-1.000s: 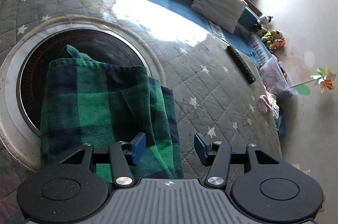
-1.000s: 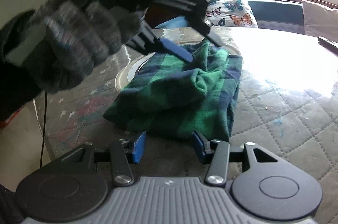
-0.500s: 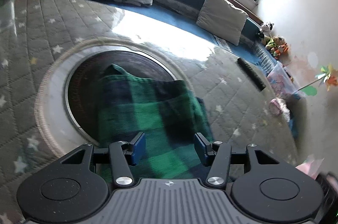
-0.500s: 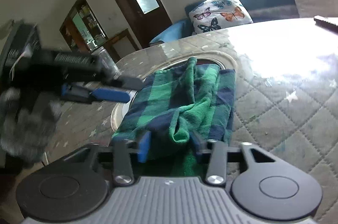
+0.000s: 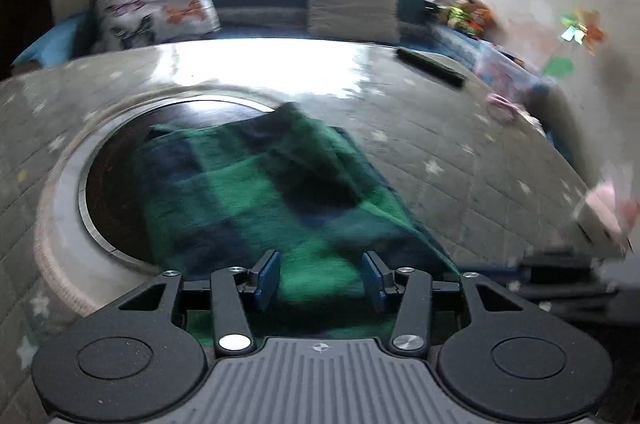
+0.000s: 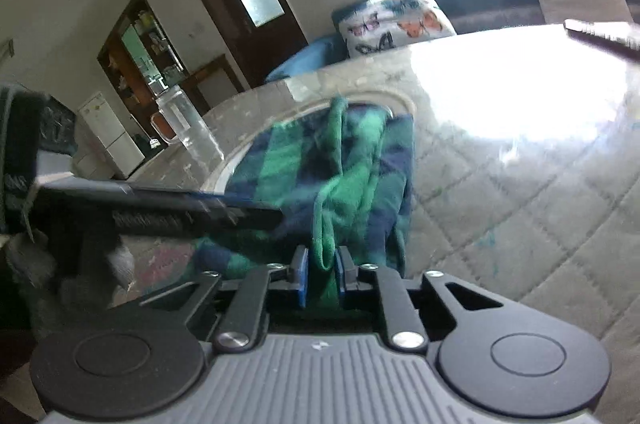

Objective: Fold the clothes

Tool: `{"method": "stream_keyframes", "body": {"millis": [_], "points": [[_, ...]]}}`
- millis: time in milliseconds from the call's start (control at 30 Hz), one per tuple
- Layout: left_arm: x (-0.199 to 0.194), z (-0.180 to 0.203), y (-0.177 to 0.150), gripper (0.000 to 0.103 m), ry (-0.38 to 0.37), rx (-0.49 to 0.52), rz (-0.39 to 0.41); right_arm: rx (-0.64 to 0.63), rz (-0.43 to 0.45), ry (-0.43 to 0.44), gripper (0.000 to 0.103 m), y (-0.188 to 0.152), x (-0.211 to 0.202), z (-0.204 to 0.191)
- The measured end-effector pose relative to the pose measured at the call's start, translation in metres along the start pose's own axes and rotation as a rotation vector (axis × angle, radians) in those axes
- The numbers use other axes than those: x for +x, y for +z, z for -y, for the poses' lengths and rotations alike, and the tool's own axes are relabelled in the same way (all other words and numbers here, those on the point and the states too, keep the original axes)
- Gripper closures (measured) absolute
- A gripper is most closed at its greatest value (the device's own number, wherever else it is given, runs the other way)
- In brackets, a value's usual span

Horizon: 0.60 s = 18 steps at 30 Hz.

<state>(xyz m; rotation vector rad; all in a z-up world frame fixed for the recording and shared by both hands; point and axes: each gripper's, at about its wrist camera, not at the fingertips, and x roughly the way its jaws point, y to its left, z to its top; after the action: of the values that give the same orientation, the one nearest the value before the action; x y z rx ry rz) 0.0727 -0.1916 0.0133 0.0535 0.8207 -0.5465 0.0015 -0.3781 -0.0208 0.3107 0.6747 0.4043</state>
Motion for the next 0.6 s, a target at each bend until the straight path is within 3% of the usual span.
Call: {"method": "stream_keyframes", "body": {"millis": [233, 467, 600], "points": [[0.014, 0.018, -0.008, 0.058, -0.082, 0.053, 0.024, -0.12, 0.033, -0.009, 0.087, 0.04, 0.004, -0.01], [0.021, 0.031, -0.011, 0.057, -0.119, 0.151, 0.036, -0.25, -0.034, 0.036, 0.085, 0.085, 0.062, -0.023], [0.024, 0.032, -0.013, 0.056, -0.149, 0.178, 0.033, -0.301, -0.079, 0.038, 0.085, 0.094, 0.1, -0.025]]}}
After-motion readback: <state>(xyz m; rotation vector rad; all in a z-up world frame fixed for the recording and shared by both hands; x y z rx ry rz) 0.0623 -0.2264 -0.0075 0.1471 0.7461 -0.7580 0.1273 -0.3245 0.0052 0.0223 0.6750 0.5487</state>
